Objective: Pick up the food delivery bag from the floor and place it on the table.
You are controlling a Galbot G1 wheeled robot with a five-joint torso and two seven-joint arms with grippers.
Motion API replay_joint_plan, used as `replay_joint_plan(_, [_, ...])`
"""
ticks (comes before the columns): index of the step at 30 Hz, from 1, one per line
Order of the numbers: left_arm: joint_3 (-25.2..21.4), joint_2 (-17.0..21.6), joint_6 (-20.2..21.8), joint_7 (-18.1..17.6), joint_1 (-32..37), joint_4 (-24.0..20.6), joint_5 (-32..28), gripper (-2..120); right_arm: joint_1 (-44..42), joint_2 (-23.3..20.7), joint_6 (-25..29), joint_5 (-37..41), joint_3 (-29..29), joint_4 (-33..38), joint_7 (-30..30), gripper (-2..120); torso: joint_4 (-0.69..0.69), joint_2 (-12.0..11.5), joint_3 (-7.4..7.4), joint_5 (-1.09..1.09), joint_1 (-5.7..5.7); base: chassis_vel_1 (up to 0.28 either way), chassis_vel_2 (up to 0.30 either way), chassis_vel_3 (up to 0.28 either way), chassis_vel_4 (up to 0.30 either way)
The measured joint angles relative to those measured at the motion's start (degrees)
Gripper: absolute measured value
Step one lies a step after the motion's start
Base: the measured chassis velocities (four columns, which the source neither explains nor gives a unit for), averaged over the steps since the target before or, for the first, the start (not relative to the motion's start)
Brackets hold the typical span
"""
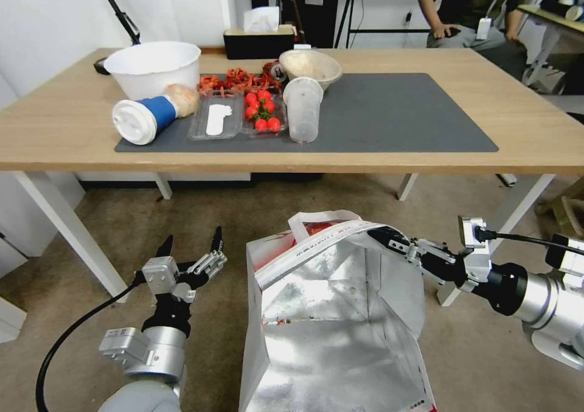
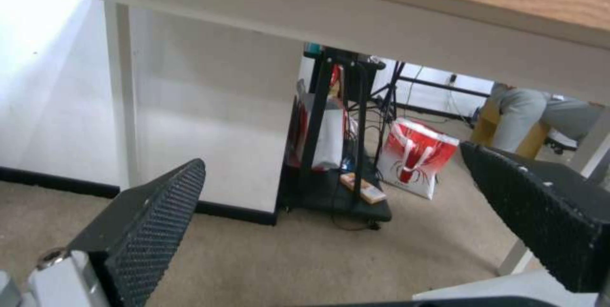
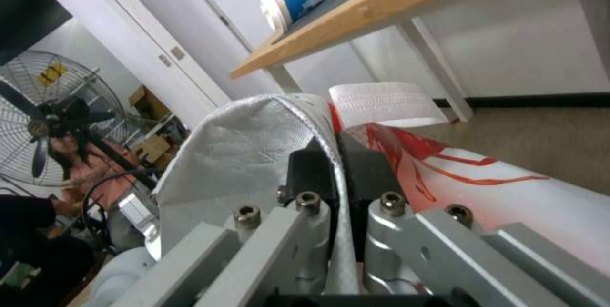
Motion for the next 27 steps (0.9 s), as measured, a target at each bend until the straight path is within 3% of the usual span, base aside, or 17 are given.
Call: replay_joint_plan(27, [0.17,-0.24,-0.25,-0.12,-0.03,0.02,0.19,100,-1.1,0.67,-0.03,-1.07,0.69,0.94,-0.95,0,0.0,6.51,4.1,0.0,2.41,0.0,0.0,0.0,0.0])
